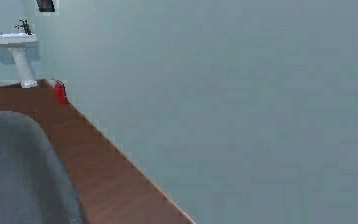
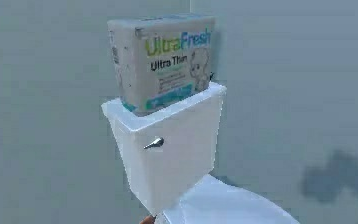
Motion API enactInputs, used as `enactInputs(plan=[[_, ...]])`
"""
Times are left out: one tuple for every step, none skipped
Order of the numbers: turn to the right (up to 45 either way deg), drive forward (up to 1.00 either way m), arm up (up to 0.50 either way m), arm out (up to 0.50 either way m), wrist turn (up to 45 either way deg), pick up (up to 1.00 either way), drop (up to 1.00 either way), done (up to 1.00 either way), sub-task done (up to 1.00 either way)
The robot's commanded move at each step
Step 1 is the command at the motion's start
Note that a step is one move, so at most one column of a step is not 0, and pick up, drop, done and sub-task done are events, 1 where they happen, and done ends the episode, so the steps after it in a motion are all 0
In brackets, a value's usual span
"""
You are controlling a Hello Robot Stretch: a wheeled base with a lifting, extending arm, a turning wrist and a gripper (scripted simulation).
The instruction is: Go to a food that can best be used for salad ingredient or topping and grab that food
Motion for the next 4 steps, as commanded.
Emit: enactInputs(plan=[[0.0, 0.4, 0.0, 0.0, 0.0, 0.0, 0.0, 0.0, 0.0], [-36.0, 0.0, 0.0, 0.0, 0.0, 0.0, 0.0, 0.0, 0.0], [0.0, 1.0, 0.0, 0.0, 0.0, 0.0, 0.0, 0.0, 0.0], [0.0, 0.8, 0.0, 0.0, 0.0, 0.0, 0.0, 0.0, 0.0]])
